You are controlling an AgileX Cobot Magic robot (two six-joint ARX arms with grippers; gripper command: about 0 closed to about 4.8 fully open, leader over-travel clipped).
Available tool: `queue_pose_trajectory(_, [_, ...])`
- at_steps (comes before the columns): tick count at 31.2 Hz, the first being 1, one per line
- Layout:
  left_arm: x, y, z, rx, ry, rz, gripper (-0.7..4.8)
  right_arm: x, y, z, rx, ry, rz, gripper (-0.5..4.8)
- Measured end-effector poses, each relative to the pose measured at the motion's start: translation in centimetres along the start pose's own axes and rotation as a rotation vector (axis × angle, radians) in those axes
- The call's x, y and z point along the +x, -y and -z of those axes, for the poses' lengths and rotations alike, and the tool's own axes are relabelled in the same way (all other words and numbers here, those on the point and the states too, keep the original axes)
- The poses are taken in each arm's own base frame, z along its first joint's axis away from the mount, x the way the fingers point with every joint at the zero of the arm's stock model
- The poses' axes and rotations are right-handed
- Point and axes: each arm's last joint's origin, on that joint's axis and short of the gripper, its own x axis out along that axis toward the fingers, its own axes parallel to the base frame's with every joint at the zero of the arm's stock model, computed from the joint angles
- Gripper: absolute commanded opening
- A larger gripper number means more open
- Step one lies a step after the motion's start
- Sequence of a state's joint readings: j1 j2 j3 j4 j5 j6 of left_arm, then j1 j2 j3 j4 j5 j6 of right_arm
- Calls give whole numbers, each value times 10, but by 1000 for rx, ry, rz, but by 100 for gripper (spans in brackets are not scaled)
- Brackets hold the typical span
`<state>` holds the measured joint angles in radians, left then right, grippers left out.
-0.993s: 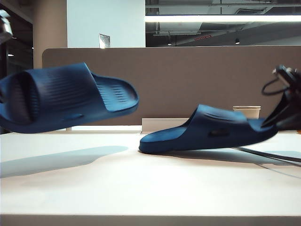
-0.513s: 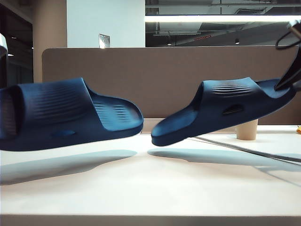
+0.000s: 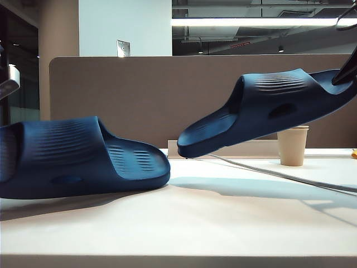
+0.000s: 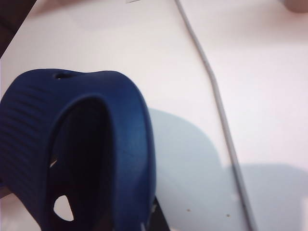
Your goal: Interlock the pair of blue slippers on the table with their fronts facing up.
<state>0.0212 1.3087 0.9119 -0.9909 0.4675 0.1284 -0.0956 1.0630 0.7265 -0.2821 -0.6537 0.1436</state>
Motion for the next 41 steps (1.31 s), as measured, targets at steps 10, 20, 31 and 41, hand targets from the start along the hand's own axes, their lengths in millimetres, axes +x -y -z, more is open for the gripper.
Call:
queue_pose_trajectory(10, [3, 0, -8, 13, -73, 55, -3, 0, -4, 1, -35, -26, -169, -3])
queue_pose_trajectory(20, [-7, 20, -16, 116, -174, -13, -3, 24, 13, 6, 44, -135, -260, -3])
queue_pose_trajectory(31, [-5, 20, -15, 161, -222, -72, -3, 40, 21, -15, 19, -229, -313, -3])
queue_pose_trajectory(41, [18, 9, -25, 134, -293, -65, -3, 52, 30, -12, -5, -264, -324, -3])
